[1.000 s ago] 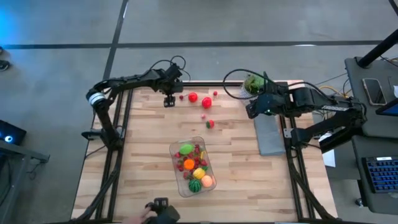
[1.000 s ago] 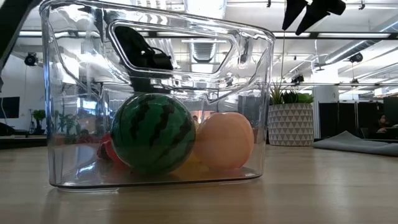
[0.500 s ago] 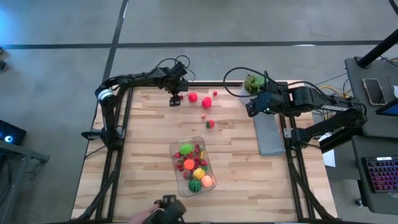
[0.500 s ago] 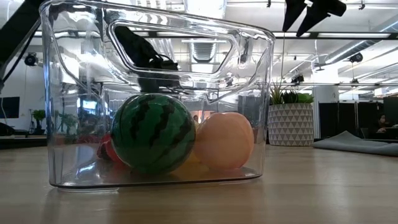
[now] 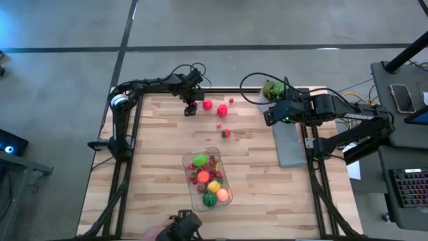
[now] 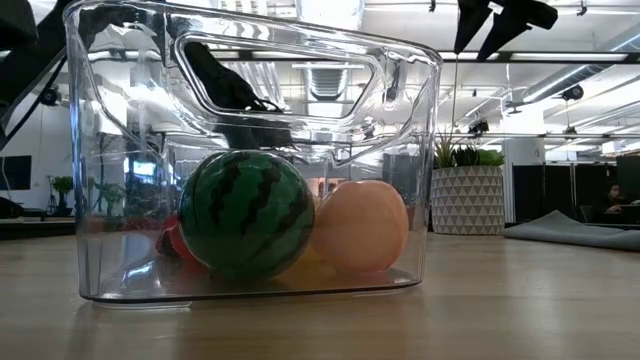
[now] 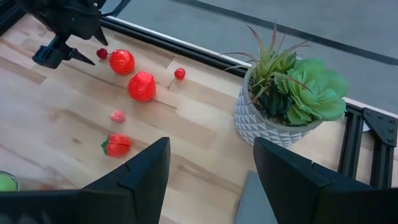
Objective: Pick and placing Produce into tupperware
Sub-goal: Put the red cherry into the transparent bin
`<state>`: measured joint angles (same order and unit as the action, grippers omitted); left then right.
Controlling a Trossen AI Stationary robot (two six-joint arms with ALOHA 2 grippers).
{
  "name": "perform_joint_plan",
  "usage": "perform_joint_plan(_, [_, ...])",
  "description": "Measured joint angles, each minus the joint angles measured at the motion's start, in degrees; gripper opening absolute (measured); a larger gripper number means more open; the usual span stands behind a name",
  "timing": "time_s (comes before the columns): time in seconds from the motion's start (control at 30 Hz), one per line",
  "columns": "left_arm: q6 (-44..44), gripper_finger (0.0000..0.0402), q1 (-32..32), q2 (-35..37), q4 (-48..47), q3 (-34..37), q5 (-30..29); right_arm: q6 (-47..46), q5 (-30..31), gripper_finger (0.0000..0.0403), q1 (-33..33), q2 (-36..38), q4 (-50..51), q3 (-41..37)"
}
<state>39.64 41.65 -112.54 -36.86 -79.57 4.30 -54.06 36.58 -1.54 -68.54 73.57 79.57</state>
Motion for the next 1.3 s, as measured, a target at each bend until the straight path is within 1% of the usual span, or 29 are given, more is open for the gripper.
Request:
perform_joint_plan(0.2, [0.16,0.0247,0.02,-0.85,0.09,-0.17,1.71,0.02,0.0,0.0224,0.0,-0.01,-0.31,0.0])
perform_joint_plan(0.27, [0.13,0.0237,0.02,-1.39,0.32,-0.12,2.57,0.02,0.0,0.0224,0.0,0.01,-0.46,0.0])
perform_joint_plan(0.57, [-0.18,0.018,0.7,-1.58,0.68,-0.24,2.49,0.02,0.0,0.0224,0.0,0.0,-0.95,0.0])
perform_joint_plan(1.07, [-0.25,0.0103,1.4,-1.54,1.88,0.22,2.35,0.02,0.0,0.0224,0.0,0.01,-1.1,0.0])
perform_joint_plan(1.3, [-0.24,0.0081,1.4,-1.52,1.99,0.26,2.48,0.02,0.0,0.0224,0.0,0.01,-1.1,0.0])
